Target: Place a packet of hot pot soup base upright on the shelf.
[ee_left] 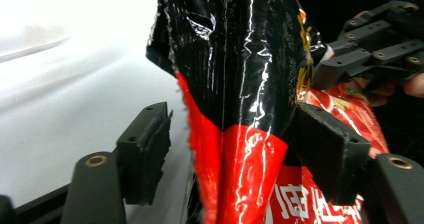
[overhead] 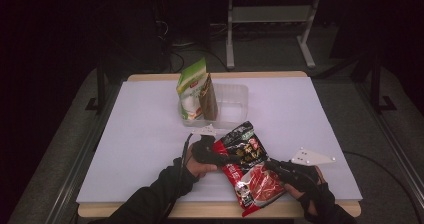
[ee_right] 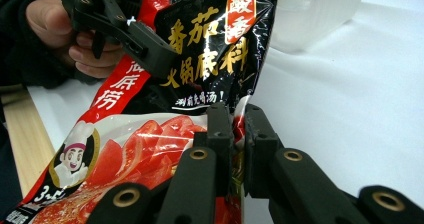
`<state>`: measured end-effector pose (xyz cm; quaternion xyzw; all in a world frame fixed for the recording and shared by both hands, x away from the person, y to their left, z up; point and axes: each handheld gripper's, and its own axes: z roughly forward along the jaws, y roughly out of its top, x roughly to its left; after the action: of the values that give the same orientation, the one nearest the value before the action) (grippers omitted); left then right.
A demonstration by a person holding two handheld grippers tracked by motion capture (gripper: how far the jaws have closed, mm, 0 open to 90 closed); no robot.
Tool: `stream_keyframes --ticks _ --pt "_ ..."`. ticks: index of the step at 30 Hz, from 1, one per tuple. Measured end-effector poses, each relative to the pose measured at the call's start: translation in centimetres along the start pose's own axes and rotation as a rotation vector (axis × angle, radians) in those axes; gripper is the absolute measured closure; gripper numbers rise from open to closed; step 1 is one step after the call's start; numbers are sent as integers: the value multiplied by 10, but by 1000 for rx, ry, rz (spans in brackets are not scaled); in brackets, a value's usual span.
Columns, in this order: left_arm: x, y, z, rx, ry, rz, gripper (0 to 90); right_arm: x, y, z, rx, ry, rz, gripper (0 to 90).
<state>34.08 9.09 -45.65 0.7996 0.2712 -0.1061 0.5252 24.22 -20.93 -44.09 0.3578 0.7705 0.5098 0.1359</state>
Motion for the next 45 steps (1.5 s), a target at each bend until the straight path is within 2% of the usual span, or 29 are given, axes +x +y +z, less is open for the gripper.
stream_keyframes --ticks 4,6,9,12,14,16,19,24,27,33,38,40,41,45 --pt "-3 0 -1 8 -22 25 353 1 1 -1 -11 1 -12 836" --pt "-6 1 -4 -17 -29 45 470 0 1 -1 -11 2 -11 836" --pt "-11 3 -9 -37 -12 68 544 0 1 -1 -15 8 -16 827" --pt "-14 5 -15 -73 -19 80 676 -2 1 -1 -17 17 -10 784" --pt "-18 7 -17 -91 -15 96 711 -2 2 -1 -11 13 -8 771" --pt "-23 9 -21 -118 -6 101 740 -2 2 -1 -14 15 -7 715" --pt "-29 12 -27 -145 5 125 752 0 3 -1 -13 18 -15 562" --pt "-35 17 -38 -176 33 143 758 -2 5 -6 -12 -1 -32 455" --pt "-36 19 -45 -193 55 147 759 -8 3 -12 -17 5 -14 415" --pt "-37 23 -59 -213 93 167 763 -25 -3 -24 -16 -72 33 390" --pt "-37 24 -71 -237 124 168 763 -34 -6 -27 -10 -126 54 354" --pt "-37 24 -75 -244 135 176 763 -35 -6 -26 -6 -141 50 319" --pt "-38 24 -77 -252 139 176 762 -35 -6 -26 0 -162 48 287" --pt "-39 25 -84 -267 156 191 763 -37 -7 -23 23 -211 26 264"
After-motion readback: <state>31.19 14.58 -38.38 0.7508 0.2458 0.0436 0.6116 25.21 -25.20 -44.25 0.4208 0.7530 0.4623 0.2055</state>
